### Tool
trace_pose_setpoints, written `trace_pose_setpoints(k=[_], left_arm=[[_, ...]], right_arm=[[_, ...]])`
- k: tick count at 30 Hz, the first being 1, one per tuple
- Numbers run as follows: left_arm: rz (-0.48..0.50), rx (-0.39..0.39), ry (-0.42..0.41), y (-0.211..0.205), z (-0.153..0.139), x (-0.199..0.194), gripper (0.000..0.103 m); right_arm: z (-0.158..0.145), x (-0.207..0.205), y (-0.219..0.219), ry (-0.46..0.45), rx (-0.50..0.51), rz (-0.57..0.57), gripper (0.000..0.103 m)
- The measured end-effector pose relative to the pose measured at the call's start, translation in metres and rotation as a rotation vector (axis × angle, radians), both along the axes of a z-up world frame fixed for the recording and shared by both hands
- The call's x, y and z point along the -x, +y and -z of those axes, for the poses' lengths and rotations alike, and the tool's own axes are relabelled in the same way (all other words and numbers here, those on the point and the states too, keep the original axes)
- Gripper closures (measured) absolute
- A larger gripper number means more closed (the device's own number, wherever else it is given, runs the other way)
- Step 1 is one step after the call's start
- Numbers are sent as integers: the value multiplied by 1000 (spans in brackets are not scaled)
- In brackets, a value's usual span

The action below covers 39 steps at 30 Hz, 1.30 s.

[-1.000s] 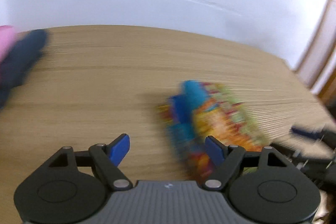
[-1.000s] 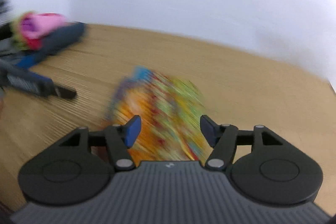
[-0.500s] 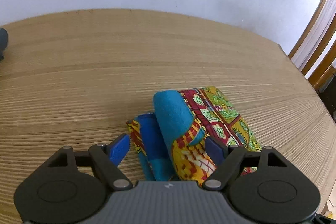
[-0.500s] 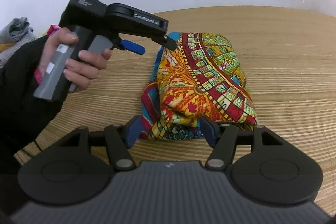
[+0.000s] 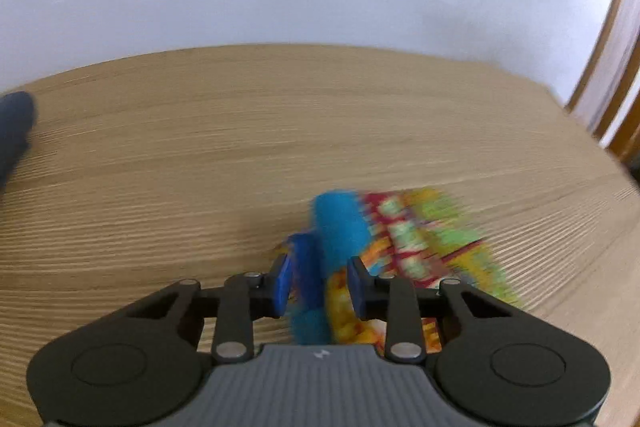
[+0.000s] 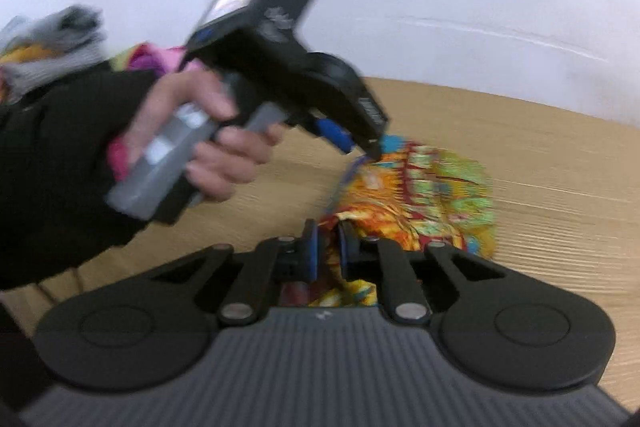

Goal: Fold clothes

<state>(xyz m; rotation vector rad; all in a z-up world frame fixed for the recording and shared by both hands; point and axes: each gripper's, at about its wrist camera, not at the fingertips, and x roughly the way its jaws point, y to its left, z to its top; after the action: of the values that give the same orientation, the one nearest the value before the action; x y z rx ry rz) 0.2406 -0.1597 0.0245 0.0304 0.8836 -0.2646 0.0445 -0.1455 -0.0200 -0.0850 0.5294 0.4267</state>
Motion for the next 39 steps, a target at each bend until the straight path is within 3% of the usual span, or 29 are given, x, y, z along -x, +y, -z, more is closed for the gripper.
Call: trace_pose_setpoints(k=[3,6,10,13,15,16,19,22,23,25,27,30,34,36,39], left_arm=[[-38,-39,81,10,21,-1,70],[-24,-32,58,17,19,13,69],[19,-12,7,25,0,35,64],[54,37,-17,28,-15,49,54],[80,103,-18,29,-23,55,50],[107,138,-17,20,-29,55,50],[202,134,-51,-16,-38,51,46],[241,100,-13,-40,-28,26,45],[230,62,6,-45,-21,16,46],[204,-50,19,-47,-1,4,46],[178,-129,17,-38,19,4,32],[151,-54,47,-12,22,9,30],[153,-65,22,-7,22,17,29],[157,-51,12,-8,12,18,39],[213,-42,-70,-19,-10,10,39]], right_arm=[[30,-7,15,91,54,-66,89],[41,-8,14,192,37,-82,87],[10,17,0,111,-13,-140,81],[-12,26,-29,17,-37,-15,78],[-25,29,-51,-45,-51,91,66],[-26,26,-62,-46,-68,154,58],[-5,8,-88,91,-106,357,57],[8,14,-80,84,-123,414,57],[11,14,-72,73,-109,406,57],[23,3,-42,79,-15,285,58],[37,-1,-4,81,90,126,58],[53,6,30,57,178,-18,58],[42,23,20,37,130,-36,60],[27,32,4,13,63,-2,60],[12,45,-10,-28,-24,52,59]])
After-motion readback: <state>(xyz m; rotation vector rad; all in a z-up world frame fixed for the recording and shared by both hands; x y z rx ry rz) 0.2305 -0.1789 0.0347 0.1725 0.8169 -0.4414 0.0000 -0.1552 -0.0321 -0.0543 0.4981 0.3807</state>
